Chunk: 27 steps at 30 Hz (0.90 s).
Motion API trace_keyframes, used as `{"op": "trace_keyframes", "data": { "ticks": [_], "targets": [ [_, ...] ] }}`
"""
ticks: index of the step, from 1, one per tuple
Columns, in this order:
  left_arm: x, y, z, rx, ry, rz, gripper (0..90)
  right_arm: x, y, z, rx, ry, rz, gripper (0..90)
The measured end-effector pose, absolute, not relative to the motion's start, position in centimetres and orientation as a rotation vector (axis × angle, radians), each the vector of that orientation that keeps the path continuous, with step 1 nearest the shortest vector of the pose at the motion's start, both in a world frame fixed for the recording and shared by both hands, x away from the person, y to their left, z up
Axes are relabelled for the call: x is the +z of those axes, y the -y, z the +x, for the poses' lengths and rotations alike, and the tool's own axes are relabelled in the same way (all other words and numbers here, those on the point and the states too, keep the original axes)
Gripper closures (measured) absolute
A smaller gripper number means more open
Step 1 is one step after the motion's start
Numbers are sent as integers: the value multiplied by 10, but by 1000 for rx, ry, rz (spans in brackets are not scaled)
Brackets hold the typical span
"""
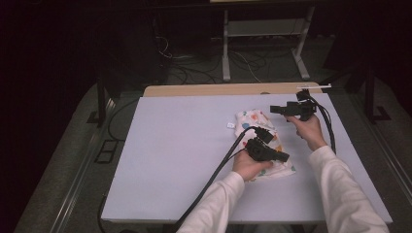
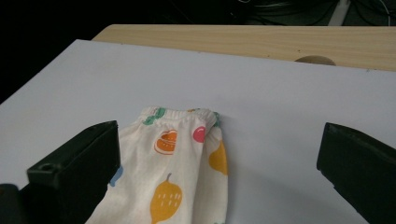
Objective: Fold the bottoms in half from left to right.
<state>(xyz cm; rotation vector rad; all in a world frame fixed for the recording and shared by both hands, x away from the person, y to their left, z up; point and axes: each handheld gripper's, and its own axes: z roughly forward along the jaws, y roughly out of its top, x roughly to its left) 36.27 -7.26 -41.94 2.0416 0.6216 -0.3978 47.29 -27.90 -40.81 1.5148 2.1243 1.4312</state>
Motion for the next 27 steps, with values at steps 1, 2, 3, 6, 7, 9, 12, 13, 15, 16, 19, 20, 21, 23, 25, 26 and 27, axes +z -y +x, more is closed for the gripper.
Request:
{"op": "trace_keyframes", "data": {
  "ticks": [1,2,3,6,7,9,12,13,15,16,19,20,21,23,25,26,27],
  "targets": [
    [-419,74,363,-395,-623,2042,896,-407,280,471,1439,-2124,1517,0],
    [-418,75,364,-395,-622,2045,896,-406,282,470,1440,-2124,1516,0],
    [-418,77,364,-394,-622,2044,896,-406,283,469,1439,-2118,1514,0],
    [-418,82,366,-395,-616,2052,896,-405,285,465,1433,-2125,1514,0],
    [-419,84,366,-396,-614,2056,896,-405,286,465,1432,-2130,1517,0],
    [-419,87,367,-397,-608,2066,896,-406,287,463,1417,-2144,1519,0],
    [-420,91,368,-400,-610,2072,896,-408,291,462,1418,-2150,1528,0],
    [-421,92,369,-402,-612,2072,896,-408,291,462,1416,-2151,1532,0],
    [-422,94,370,-407,-615,2077,896,-409,293,461,1413,-2151,1536,0],
    [-422,95,370,-405,-612,2081,896,-409,294,461,1411,-2152,1538,0],
    [-421,96,369,-405,-611,2086,896,-410,296,460,1403,-2154,1540,0],
    [-421,96,369,-407,-612,2087,896,-410,297,460,1400,-2153,1540,0],
    [-422,97,369,-403,-611,2097,896,-410,297,460,1400,-2151,1542,0],
    [-424,100,369,-398,-607,2118,896,-410,298,459,1408,-2148,1545,0],
    [-428,102,369,-404,-606,2123,896,-410,297,458,1408,-2150,1542,0],
    [-429,103,369,-407,-611,2121,896,-411,297,457,1408,-2153,1541,0],
    [-431,104,369,-411,-610,2118,896,-411,297,457,1408,-2156,1539,0]
  ]
}}
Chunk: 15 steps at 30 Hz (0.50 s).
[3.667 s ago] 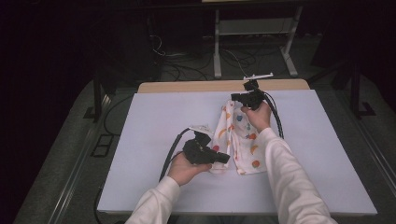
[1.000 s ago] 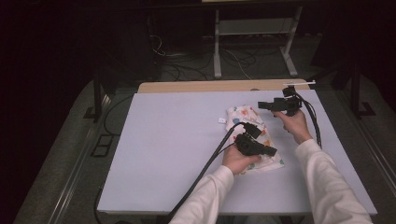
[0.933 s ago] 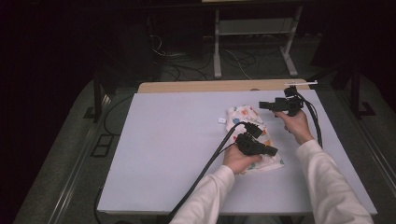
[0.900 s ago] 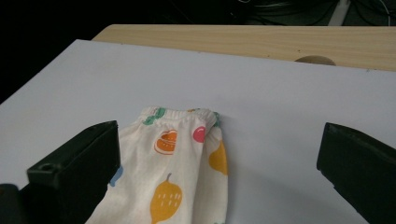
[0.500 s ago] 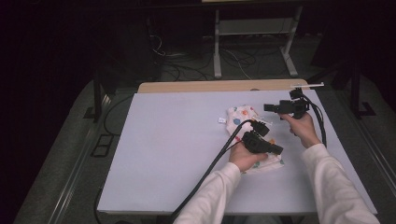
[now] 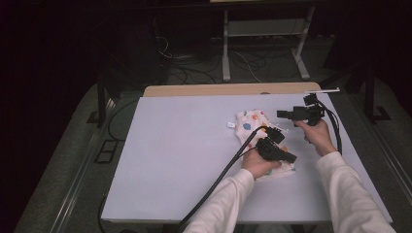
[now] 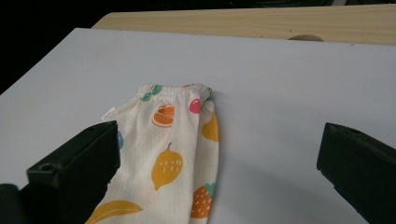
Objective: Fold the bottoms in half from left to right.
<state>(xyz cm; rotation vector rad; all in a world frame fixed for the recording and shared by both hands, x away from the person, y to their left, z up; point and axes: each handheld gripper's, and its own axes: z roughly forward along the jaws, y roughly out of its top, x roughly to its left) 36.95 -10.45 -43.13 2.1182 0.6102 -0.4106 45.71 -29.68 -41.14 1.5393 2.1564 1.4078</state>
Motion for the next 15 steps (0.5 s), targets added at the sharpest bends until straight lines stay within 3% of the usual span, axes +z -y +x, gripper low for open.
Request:
{"op": "trace_keyframes", "data": {
  "ticks": [15],
  "targets": [
    [-446,118,367,-431,-627,2216,881,-417,301,453,1411,-2157,1549,0]
  ]
}}
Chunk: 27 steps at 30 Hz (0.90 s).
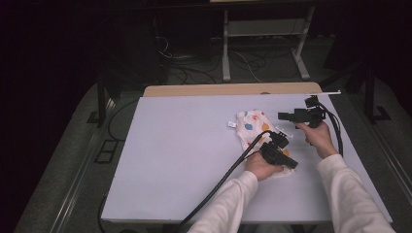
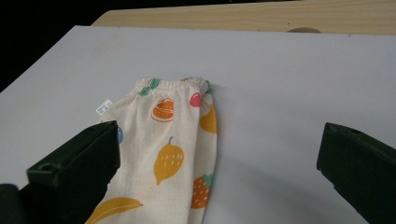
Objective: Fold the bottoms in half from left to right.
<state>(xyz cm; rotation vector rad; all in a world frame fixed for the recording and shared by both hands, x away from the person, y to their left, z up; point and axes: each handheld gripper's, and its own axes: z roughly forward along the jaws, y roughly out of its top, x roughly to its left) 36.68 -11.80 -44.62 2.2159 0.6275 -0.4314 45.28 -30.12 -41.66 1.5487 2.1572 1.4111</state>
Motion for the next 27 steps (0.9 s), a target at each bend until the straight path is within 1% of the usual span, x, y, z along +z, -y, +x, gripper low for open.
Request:
{"op": "trace_keyframes", "data": {
  "ticks": [1,4,9,13,18,24,27],
  "targets": [
    [-445,118,366,-434,-630,2214,855,-416,301,453,1408,-2158,1547,0],
    [-440,117,364,-410,-631,2210,707,-415,301,452,1413,-2153,1547,0],
    [-429,112,359,-369,-578,2210,498,-414,299,451,1411,-2155,1531,0],
    [-423,102,358,-351,-558,2177,356,-413,299,450,1414,-2153,1527,0],
    [-416,87,361,-342,-567,2133,196,-412,296,447,1412,-2162,1512,0],
    [-408,68,363,-232,-585,2107,34,-412,292,445,1401,-2178,1493,0],
    [-406,59,366,-204,-598,2098,5,-412,289,444,1401,-2183,1490,0]
  ]
}}
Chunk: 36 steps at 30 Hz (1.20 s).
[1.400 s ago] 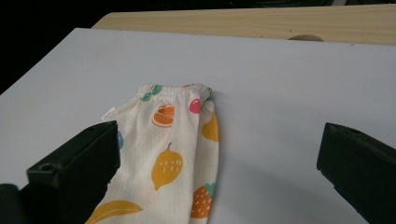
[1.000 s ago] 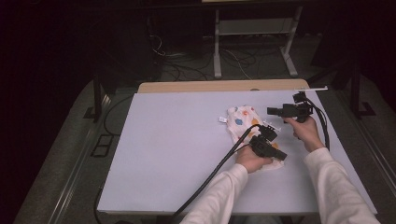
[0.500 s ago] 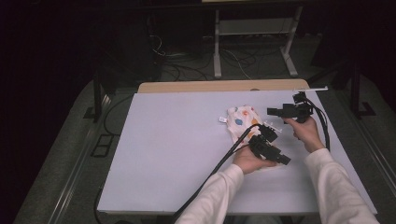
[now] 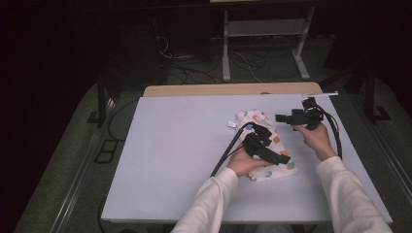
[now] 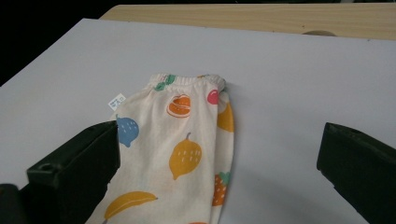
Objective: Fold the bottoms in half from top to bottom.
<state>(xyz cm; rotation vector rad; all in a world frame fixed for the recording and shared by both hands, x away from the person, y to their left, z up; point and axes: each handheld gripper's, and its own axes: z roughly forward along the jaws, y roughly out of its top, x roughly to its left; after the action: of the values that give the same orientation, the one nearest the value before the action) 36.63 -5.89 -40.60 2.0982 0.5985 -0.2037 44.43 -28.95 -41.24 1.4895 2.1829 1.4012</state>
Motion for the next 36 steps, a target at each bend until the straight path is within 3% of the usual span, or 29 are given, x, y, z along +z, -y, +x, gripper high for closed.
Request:
{"op": "trace_keyframes", "data": {
  "ticks": [36],
  "targets": [
    [-403,7,402,-44,-715,2017,0,-415,279,447,1416,-2207,1442,0]
  ]
}}
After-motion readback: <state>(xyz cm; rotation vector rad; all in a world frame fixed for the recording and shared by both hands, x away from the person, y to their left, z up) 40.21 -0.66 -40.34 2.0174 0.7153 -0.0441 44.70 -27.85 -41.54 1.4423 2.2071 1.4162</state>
